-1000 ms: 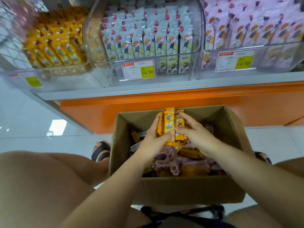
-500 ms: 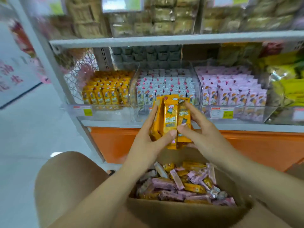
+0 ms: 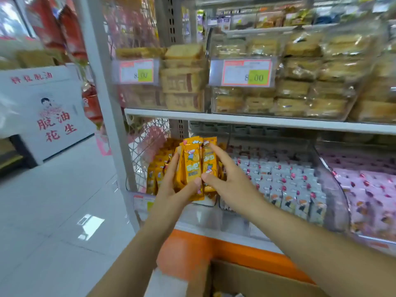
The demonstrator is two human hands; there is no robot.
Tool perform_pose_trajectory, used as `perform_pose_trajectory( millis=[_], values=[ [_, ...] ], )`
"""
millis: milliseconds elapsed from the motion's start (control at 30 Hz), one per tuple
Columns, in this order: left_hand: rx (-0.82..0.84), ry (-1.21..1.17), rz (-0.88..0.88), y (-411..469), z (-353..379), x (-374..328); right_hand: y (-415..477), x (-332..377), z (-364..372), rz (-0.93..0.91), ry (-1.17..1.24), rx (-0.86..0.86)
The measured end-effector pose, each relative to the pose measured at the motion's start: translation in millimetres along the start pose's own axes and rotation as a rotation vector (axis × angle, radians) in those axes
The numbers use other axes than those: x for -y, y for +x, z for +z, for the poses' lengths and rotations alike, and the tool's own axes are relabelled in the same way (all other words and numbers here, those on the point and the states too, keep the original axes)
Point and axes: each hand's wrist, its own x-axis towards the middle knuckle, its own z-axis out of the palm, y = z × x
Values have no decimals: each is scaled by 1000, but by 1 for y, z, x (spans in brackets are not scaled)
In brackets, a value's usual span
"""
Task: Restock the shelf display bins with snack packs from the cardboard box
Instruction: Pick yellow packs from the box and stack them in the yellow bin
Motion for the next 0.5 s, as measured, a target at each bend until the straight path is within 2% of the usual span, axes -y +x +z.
perform_pose_trajectory(
  millis=[200,367,500],
  values=[
    [-99,10,-46,90,-39,18,109,-26,17,25,-85,-14],
    [-190,45,-62,120,-55,38,147,-43,26,23,-247,-7],
    [-219,164,-38,137,-72,50,162,-56,30,7,-421,-52]
  ],
)
